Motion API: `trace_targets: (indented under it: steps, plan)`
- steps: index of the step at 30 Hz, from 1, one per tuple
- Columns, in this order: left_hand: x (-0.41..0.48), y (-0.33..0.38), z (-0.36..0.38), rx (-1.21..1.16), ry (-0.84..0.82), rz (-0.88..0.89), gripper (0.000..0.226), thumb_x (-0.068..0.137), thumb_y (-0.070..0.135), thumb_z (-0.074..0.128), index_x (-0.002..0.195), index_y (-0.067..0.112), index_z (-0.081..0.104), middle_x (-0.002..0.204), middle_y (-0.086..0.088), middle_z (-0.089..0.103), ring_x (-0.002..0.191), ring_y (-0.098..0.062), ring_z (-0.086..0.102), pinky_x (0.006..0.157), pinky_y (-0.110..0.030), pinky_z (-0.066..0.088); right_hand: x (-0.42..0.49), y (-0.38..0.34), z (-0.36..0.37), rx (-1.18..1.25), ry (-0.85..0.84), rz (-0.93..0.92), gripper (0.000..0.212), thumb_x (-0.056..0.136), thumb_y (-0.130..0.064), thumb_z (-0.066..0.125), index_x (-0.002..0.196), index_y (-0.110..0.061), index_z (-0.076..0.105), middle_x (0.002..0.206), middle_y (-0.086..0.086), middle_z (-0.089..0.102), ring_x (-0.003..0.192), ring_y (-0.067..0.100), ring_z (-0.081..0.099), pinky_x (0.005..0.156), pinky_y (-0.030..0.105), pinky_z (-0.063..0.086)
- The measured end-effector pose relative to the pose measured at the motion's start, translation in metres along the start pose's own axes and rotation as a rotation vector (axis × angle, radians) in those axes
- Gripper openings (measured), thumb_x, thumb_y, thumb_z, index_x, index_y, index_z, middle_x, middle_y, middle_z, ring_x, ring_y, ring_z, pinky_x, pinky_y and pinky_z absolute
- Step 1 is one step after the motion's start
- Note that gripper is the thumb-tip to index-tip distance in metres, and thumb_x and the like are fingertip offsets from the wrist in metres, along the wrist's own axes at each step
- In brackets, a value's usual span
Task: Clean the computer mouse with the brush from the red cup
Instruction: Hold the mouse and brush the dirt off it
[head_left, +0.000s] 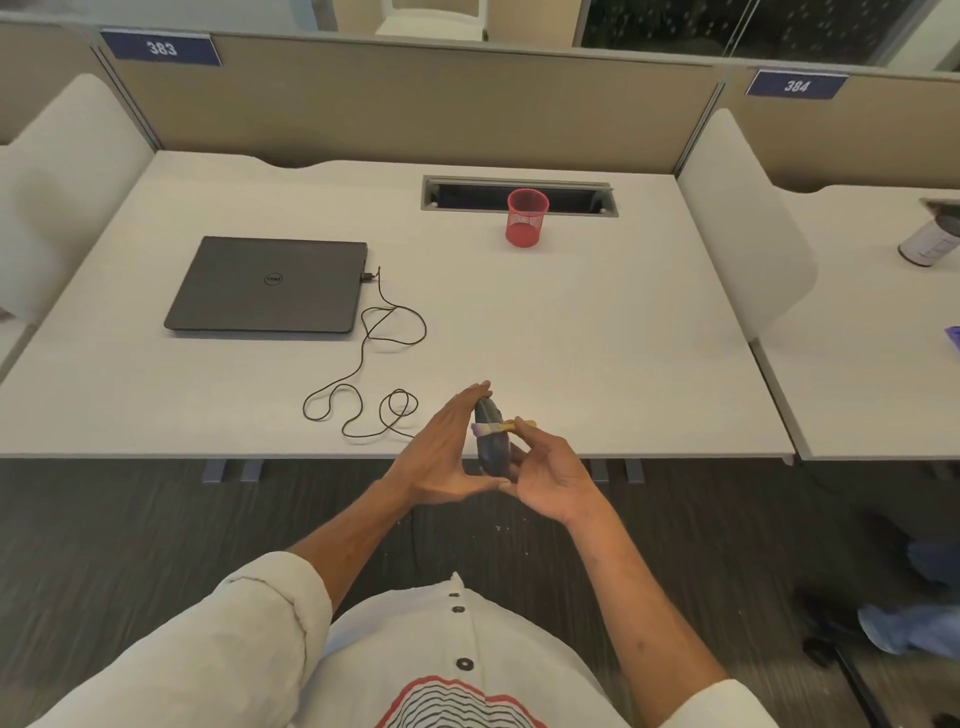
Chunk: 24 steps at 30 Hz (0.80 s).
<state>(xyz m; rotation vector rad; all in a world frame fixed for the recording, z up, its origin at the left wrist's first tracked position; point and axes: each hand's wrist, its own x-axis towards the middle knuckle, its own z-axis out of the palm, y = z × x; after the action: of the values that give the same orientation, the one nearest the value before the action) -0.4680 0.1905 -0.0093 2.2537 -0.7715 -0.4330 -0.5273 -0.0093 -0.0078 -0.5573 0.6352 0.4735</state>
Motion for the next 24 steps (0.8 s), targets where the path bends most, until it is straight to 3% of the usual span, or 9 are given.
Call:
trace_targets:
  steps: [5,9,13,19,21,24]
  plan:
    - [0.001,0.001,0.004,0.027,-0.023,-0.002,0.138,0.077,0.077,0.083,0.176,0.023,0.004,0.184,0.008,0.006,0.17,-0.014,0.015,0.138,-0.048,0.025,-0.001,0.001,-0.005,-0.006,0.074,-0.046,0.022,0.092,-0.015,0.087,0.113,-0.01,0.083,0.126,0.017,0.073,0.126,0.039,0.07,0.091,0.058,0.065]
    - [0.0,0.004,0.008,0.025,-0.04,0.014,0.133,0.079,0.07,0.087,0.176,0.024,0.008,0.183,0.008,0.012,0.169,-0.015,0.019,0.137,-0.047,0.028,-0.001,0.005,-0.005,-0.07,0.166,-0.106,0.038,0.088,-0.017,0.089,0.123,-0.006,0.08,0.126,0.021,0.073,0.124,0.038,0.067,0.092,0.054,0.065]
    - [0.001,0.005,0.013,0.027,-0.1,-0.006,0.131,0.079,0.07,0.086,0.175,0.025,0.009,0.184,0.008,0.01,0.17,-0.017,0.013,0.138,-0.048,0.026,-0.002,0.008,-0.001,-0.154,0.248,-0.173,0.03,0.092,-0.018,0.087,0.118,-0.007,0.08,0.12,0.018,0.075,0.118,0.034,0.069,0.081,0.048,0.066]
    - [-0.001,0.003,0.014,0.045,-0.128,-0.046,0.129,0.079,0.075,0.084,0.175,0.023,0.014,0.183,0.005,0.015,0.169,-0.02,0.019,0.136,-0.051,0.028,-0.003,0.009,0.006,-0.296,0.317,-0.232,0.042,0.096,-0.024,0.084,0.131,-0.002,0.076,0.12,0.016,0.078,0.113,0.031,0.072,0.088,0.049,0.065]
    - [-0.002,0.001,0.013,0.048,-0.124,-0.053,0.128,0.081,0.07,0.085,0.174,0.022,0.014,0.182,0.003,0.017,0.168,-0.022,0.022,0.136,-0.051,0.03,-0.002,0.009,0.008,-0.319,0.324,-0.243,0.042,0.097,-0.025,0.084,0.131,-0.002,0.075,0.124,0.016,0.078,0.117,0.033,0.072,0.096,0.053,0.064]
    - [-0.002,-0.001,0.01,0.039,-0.112,-0.056,0.124,0.083,0.06,0.088,0.174,0.021,0.015,0.181,0.002,0.02,0.166,-0.023,0.027,0.135,-0.049,0.032,-0.002,0.007,0.009,-0.334,0.313,-0.243,0.041,0.097,-0.024,0.083,0.131,-0.001,0.075,0.122,0.014,0.079,0.119,0.033,0.072,0.096,0.052,0.064]
